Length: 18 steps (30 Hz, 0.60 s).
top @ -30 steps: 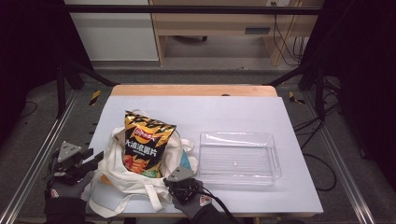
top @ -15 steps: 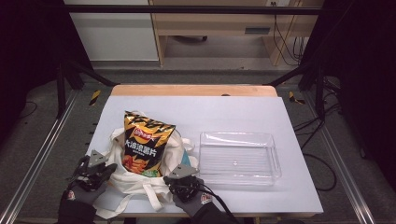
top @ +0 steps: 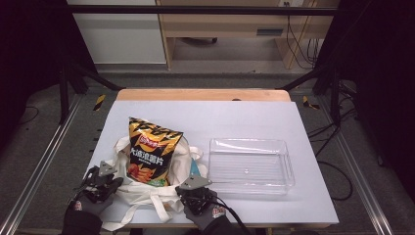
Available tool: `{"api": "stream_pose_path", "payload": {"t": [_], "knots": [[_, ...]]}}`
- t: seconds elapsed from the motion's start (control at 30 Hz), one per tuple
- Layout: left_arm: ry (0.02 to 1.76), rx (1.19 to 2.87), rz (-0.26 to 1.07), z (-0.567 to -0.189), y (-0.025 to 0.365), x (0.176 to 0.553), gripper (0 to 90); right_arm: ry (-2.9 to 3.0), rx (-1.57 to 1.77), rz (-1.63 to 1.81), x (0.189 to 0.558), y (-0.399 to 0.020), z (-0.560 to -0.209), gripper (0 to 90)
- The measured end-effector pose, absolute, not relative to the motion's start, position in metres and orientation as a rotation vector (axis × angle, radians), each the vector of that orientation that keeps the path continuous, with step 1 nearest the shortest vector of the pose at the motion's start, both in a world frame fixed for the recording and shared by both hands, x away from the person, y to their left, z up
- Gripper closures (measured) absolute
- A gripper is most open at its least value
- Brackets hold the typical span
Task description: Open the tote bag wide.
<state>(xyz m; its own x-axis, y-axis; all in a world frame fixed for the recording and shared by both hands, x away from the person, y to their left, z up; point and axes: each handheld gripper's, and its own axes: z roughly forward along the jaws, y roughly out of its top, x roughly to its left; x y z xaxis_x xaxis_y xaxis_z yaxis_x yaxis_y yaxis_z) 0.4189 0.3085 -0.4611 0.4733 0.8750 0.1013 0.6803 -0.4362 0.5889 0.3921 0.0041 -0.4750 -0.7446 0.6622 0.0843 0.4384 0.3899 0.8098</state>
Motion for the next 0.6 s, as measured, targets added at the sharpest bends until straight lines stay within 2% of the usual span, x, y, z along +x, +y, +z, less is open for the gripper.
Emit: {"api": "stream_pose_path", "payload": {"t": [0.53,0.6], "knots": [[1.281,2.213,0.545,-0.459,0.310,0.420,88.1,2.385,0.982,1.311,0.393,0.004,-0.480,90.0],[1.268,2.191,0.556,-0.455,0.311,0.418,85.9,2.384,0.968,1.324,0.393,0.003,-0.474,85.9]]}}
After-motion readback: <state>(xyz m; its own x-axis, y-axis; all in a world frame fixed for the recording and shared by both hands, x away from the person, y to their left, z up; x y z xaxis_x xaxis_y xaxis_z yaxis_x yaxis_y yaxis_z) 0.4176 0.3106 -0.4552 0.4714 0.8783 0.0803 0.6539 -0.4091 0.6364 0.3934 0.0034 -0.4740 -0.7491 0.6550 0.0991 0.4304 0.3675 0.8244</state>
